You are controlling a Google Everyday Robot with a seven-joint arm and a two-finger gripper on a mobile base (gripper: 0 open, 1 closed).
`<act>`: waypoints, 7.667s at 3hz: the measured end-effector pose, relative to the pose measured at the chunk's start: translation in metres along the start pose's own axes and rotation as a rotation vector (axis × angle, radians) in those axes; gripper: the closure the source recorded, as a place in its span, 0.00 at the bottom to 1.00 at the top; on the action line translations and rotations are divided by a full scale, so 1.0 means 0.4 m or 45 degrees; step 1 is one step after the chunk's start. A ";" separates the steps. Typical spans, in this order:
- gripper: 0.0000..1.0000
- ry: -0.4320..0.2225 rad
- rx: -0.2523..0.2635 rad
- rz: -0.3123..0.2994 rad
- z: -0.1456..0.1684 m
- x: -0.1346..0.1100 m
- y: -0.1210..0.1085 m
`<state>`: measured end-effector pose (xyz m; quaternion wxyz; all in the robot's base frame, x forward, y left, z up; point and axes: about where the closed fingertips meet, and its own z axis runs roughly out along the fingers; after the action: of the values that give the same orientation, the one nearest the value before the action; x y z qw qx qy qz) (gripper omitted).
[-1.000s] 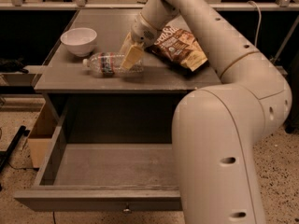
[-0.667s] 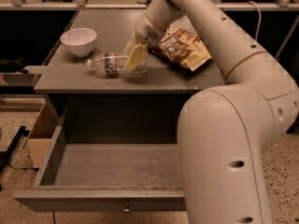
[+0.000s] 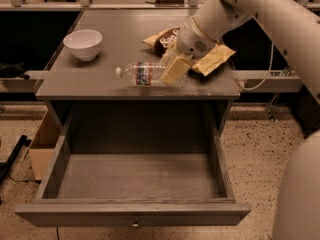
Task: Place water bottle into top drawer
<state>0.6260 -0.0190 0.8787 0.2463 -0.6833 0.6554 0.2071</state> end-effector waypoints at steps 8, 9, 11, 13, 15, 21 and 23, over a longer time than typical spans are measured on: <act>1.00 -0.202 -0.104 0.117 0.212 0.139 0.477; 1.00 -0.217 -0.136 0.082 0.285 0.102 0.458; 1.00 -0.235 -0.113 0.126 0.305 0.128 0.439; 1.00 -0.246 -0.075 0.188 0.341 0.162 0.374; 1.00 -0.178 -0.097 0.220 0.395 0.198 0.339; 1.00 -0.172 -0.132 0.400 0.539 0.326 0.327; 0.52 -0.172 -0.132 0.400 0.539 0.326 0.327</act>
Offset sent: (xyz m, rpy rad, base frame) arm -0.1273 -0.1271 -0.0065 0.0521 0.0205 -0.1843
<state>0.5113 0.0061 0.6201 0.2187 -0.5689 0.7244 0.3220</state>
